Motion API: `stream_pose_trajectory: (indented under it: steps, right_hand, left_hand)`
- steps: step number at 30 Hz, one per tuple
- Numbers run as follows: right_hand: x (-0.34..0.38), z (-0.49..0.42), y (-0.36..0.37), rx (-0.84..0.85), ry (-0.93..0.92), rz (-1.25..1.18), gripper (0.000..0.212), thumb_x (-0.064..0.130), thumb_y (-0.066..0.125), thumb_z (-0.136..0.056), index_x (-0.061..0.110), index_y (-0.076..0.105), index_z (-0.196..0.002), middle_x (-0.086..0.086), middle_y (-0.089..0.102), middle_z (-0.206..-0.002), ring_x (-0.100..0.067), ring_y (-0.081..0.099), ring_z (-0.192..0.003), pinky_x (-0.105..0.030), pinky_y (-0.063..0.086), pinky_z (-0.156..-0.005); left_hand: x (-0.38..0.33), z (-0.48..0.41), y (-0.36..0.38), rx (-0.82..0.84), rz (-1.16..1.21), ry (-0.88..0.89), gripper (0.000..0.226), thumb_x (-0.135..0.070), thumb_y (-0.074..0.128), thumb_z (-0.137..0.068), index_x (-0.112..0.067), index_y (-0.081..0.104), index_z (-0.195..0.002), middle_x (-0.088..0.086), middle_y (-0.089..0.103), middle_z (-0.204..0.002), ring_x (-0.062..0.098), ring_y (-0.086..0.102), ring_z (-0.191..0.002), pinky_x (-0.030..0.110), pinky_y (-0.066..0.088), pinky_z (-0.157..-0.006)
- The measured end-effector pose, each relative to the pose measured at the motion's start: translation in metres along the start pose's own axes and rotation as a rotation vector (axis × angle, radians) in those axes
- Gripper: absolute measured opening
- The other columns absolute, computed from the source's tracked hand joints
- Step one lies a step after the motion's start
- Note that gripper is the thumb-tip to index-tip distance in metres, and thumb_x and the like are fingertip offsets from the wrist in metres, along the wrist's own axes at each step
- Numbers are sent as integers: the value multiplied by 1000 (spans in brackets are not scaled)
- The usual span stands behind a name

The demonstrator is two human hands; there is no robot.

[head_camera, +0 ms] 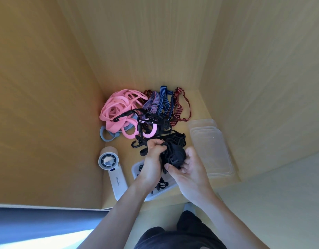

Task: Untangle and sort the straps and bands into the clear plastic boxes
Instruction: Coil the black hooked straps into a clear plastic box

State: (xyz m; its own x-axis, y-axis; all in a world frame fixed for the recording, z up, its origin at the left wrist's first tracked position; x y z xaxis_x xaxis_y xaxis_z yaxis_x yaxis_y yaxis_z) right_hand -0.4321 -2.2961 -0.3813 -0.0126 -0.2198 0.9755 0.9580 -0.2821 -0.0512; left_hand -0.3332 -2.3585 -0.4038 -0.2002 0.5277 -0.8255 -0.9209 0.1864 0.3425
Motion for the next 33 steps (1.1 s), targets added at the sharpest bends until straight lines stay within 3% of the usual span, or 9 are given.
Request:
stream_pose_trajectory:
  steps: [2, 5, 8, 11, 15, 19, 24, 29, 33]
  right_hand:
    - [3, 0, -5, -24, -26, 22, 34, -4, 72, -87, 19, 50, -98, 0, 73, -91, -12, 72, -86, -25, 58, -75]
    - [13, 2, -15, -66, -108, 154, 39, -2, 70, -88, 28, 44, -90, 19, 67, -80, 0, 65, -73, -11, 48, -66]
    - [16, 4, -17, -80, -171, 350, 43, 5, 69, -90, 35, 38, -86, 25, 61, -77, 0, 56, -66, -9, 42, -60]
    - [17, 3, -12, -55, -220, 482, 34, 11, 67, -90, 31, 40, -92, 12, 58, -77, -8, 55, -72, -20, 46, -60]
    - [12, 3, -2, 13, -241, 671, 35, 15, 63, -93, 28, 41, -117, 13, 52, -84, -4, 52, -72, -19, 41, -59]
    - [0, 1, 6, 64, -189, 827, 64, 18, 63, -93, 27, 28, -147, 4, 57, -98, -13, 57, -84, -35, 53, -73]
    - [-5, -1, 19, 115, -173, 1048, 38, 17, 61, -94, 19, 37, -123, -2, 59, -96, -21, 61, -84, -31, 50, -69]
    - [-14, -5, 28, 143, -83, 1213, 43, 4, 59, -86, 16, 39, -123, -3, 60, -101, -23, 62, -90, -28, 36, -64]
    - [-20, -10, 31, 174, -34, 1217, 50, 2, 61, -85, 13, 38, -129, -7, 61, -107, -24, 62, -99, -30, 44, -69]
  left_hand:
    - [0, 2, 3, 26, -186, 45, 25, -33, 61, -83, -19, 51, -101, 12, 59, -107, 22, 60, -102, 44, 54, -96]
    - [-15, 1, -1, -25, -469, 188, 12, -16, 58, -101, -8, 63, -109, 7, 50, -110, -9, 56, -78, 6, 46, -70]
    - [-20, -6, -9, 4, -571, 193, 10, -7, 60, -99, -7, 67, -106, 10, 59, -89, 7, 58, -67, 18, 51, -67]
    - [-13, -12, -14, 78, -613, 67, 13, 3, 58, -96, -4, 62, -106, 14, 65, -78, 22, 67, -69, 33, 59, -69]
    - [-10, -15, -19, 90, -787, -28, 15, 2, 55, -92, -4, 58, -106, 19, 72, -83, 17, 70, -67, 26, 50, -56]
    - [-1, -17, -21, 95, -967, -36, 15, -6, 52, -90, -20, 51, -96, 2, 73, -77, 13, 62, -66, 31, 51, -71]
    - [-8, -14, -15, 24, -1321, 170, 13, -9, 51, -87, -19, 59, -89, -10, 64, -80, 17, 60, -82, 33, 48, -61]
    - [-15, -2, -8, -48, -1562, 416, 22, -5, 51, -87, -22, 52, -101, -7, 51, -105, 23, 58, -95, 28, 36, -66]
    - [-19, 5, -3, 122, -1476, 643, 78, 5, 55, -77, -25, 43, -148, -11, 38, -149, 14, 42, -123, 25, 44, -90]
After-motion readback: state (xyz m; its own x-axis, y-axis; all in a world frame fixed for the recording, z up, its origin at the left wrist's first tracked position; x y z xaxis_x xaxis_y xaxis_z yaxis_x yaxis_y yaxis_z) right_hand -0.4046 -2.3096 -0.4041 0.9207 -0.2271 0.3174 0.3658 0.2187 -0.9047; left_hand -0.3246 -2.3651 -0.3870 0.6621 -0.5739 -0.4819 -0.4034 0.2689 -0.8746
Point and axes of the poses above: each hand's wrist, its own z-axis away from the middle knuckle, its own y-axis out of the palm, x = y × z, the point moved 10 cm from there along -z, towards the middle knuckle
